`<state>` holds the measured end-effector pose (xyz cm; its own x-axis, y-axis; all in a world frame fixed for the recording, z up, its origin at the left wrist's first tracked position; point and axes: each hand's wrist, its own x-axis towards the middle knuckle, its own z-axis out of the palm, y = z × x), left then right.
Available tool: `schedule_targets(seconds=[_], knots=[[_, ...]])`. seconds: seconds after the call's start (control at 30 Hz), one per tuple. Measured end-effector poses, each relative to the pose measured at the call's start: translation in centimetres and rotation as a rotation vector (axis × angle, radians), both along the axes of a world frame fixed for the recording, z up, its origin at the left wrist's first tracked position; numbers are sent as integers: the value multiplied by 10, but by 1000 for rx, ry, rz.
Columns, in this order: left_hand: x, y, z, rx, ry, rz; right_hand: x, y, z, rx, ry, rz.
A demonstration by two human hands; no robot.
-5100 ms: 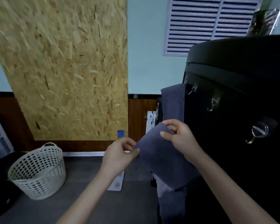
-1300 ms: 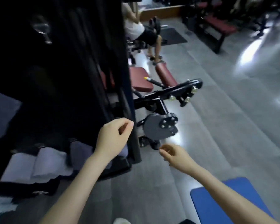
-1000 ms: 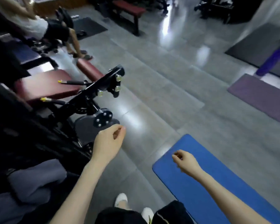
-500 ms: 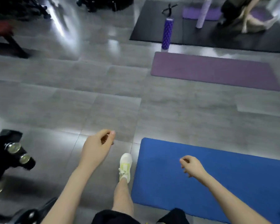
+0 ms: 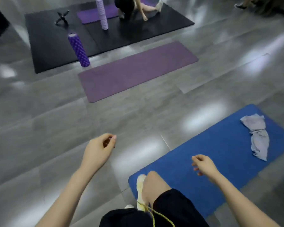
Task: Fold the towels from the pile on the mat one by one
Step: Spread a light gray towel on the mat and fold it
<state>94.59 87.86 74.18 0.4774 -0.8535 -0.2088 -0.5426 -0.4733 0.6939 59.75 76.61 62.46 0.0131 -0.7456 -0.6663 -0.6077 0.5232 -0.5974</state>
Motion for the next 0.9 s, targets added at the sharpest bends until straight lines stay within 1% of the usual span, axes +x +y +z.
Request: schedule_targets(seconds=[0.1,0.2,0.33,0.5,0.57,0.7,0.8,0.9], knots=[[12,-80,-9,7,26,-115,-3,-45,-6,-16,-8,-169],[21,-169,-20,7,10,-226,-1,-107,-21,-30,-12,-284],[26,-300,-21,-13,-30,-340,8,-209,-34,-18,-35,-387],[12,-465,-2,-12,-92,-484,11,-335,-22,-26,-55,-457],[-4,-523,2,-39,-118,-564,4,-371,-12,-39,-70,-495],[-60,-625,0,-34,-100,-758,-27,-416,-3,-61,-102,-682],[-120,-700,-7,-20,-118,-964,-61,-441,-2,-54,-81,-844],[-186,-772,-12,-27,-118,-1127,-96,-464,-3,-49,-62,-1000]])
